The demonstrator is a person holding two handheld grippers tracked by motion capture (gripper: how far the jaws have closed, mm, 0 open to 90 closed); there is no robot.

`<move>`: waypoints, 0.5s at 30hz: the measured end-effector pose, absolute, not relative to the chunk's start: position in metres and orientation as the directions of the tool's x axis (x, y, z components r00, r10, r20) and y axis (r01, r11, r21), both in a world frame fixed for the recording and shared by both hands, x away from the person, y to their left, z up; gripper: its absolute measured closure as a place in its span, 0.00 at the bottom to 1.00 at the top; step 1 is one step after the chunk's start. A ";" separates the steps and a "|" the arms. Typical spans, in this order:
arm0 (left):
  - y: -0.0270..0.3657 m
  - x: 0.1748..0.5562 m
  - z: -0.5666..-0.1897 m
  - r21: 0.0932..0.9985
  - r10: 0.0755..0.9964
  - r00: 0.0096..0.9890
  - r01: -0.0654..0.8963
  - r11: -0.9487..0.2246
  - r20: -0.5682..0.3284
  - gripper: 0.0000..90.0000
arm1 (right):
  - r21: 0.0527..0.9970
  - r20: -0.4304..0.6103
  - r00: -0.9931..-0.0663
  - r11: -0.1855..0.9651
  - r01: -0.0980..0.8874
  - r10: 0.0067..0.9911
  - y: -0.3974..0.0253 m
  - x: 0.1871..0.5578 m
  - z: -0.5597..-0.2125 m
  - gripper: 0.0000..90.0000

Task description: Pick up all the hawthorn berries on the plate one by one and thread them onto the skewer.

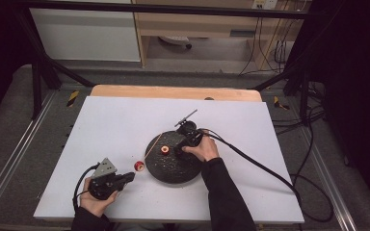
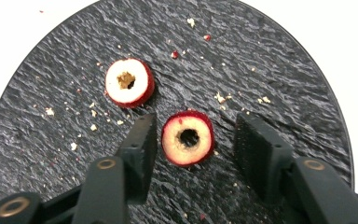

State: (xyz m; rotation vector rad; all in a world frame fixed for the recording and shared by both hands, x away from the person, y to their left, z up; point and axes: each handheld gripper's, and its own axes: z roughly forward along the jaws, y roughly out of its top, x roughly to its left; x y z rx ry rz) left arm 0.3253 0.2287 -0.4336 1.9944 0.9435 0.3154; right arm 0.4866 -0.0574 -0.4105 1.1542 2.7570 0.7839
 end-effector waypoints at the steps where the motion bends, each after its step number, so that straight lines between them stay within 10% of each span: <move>1: 0.229 0.325 -0.434 0.804 0.722 0.679 0.499 -0.323 -0.131 0.98 | 0.471 0.147 -0.720 0.592 0.654 0.678 -0.057 0.487 -0.411 0.58; 15: 0.228 0.326 -0.434 0.802 0.720 0.682 0.498 -0.329 -0.129 0.98 | 0.456 0.175 -0.719 0.592 0.665 0.673 -0.056 0.489 -0.415 0.68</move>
